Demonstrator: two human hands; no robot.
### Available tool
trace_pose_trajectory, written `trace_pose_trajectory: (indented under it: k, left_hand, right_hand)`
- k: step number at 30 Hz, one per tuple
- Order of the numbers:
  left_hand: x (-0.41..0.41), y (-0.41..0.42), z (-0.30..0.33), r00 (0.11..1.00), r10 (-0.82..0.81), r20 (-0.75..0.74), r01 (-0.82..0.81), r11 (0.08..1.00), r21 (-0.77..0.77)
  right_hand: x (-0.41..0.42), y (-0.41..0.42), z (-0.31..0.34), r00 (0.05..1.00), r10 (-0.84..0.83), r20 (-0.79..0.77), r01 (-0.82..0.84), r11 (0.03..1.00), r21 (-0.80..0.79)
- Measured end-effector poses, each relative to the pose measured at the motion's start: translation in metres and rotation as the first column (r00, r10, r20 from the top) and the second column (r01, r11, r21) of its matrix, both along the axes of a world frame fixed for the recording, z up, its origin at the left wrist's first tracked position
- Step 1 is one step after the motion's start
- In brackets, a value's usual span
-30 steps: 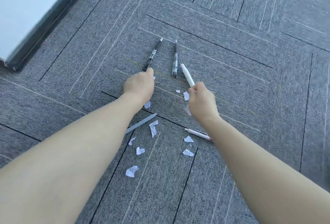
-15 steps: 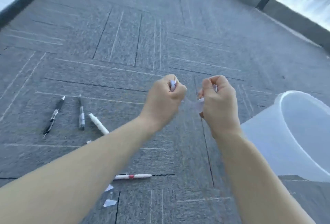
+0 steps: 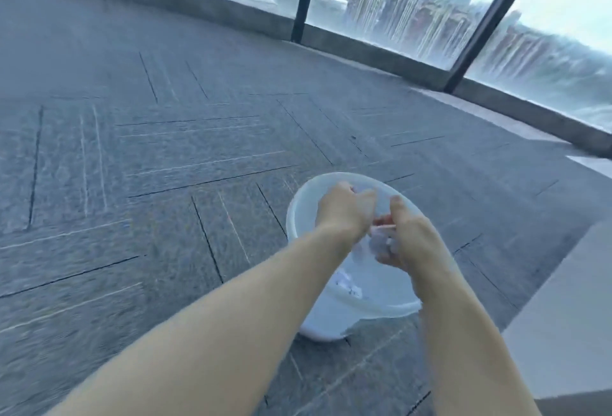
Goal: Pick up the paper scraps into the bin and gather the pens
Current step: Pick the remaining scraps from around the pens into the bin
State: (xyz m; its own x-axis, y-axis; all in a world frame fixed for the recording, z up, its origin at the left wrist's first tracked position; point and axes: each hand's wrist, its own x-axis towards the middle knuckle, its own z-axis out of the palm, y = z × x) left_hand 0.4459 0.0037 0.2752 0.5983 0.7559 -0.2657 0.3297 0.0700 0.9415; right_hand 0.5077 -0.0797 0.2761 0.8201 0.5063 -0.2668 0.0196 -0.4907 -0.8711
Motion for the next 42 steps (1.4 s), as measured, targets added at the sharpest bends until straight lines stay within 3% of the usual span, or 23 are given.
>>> trace_pose_trajectory:
  k: [3,5,9,11,14,17,22,25,28,33,37,40,42]
  left_hand:
    - [0.005,-0.003,0.004,0.928,-0.287,-0.236,0.302,0.953,0.027]
    - [0.003,0.002,0.006,0.914,-0.320,-0.249,0.342,0.939,0.048]
    - [-0.039,0.026,0.007,0.997,-0.078,0.026,0.076,0.995,0.071]
    - [-0.085,0.041,0.002,0.986,0.052,0.157,-0.085,0.974,0.210]
    - [-0.182,0.061,-0.030,0.973,0.218,0.082,-0.233,0.889,0.395]
    - [-0.295,0.069,-0.089,0.900,0.395,-0.186,-0.292,0.861,0.417]
    - [-0.464,0.037,-0.174,0.608,0.622,-0.494,-0.451,0.782,0.430]
    - [-0.530,0.000,-0.206,0.441,0.619,-0.650,-0.457,0.778,0.431]
    - [-0.565,-0.033,-0.226,0.387,0.523,-0.759,-0.431,0.831,0.352]
    - [-0.578,-0.048,-0.248,0.391,0.412,-0.823,-0.357,0.892,0.277]
    - [-0.582,-0.053,-0.256,0.421,0.484,-0.767,-0.363,0.865,0.347]
    - [-0.587,-0.052,-0.258,0.446,0.500,-0.742,-0.358,0.860,0.364]
    - [-0.591,-0.054,-0.257,0.463,0.553,-0.693,-0.420,0.825,0.378]
  right_hand:
    - [0.002,-0.006,0.001,0.990,-0.006,0.141,0.016,0.997,-0.071]
    - [-0.005,-0.005,0.006,0.973,-0.056,0.223,0.054,0.998,0.015]
    - [-0.047,0.014,0.021,0.938,-0.034,0.346,-0.031,0.983,0.181]
    - [-0.082,0.030,0.020,0.934,0.073,0.350,-0.159,0.962,0.222]
    - [-0.154,0.056,-0.007,0.881,0.346,0.324,-0.414,0.894,0.171]
    - [-0.243,0.071,-0.061,0.694,0.672,0.257,-0.685,0.727,-0.053]
    - [-0.381,0.074,-0.147,0.289,0.950,0.116,-0.912,0.310,-0.268]
    - [-0.433,0.076,-0.182,0.097,0.988,0.121,-0.907,0.138,-0.397]
    - [-0.456,0.083,-0.208,0.015,0.989,0.148,-0.849,0.091,-0.520]
    - [-0.470,0.096,-0.237,-0.118,0.984,0.133,-0.743,0.002,-0.669]
    - [-0.473,0.105,-0.257,-0.139,0.972,0.189,-0.699,0.039,-0.714]
    - [-0.475,0.109,-0.263,-0.206,0.959,0.192,-0.685,-0.001,-0.729]
    - [-0.479,0.109,-0.261,-0.174,0.957,0.233,-0.739,0.029,-0.673]
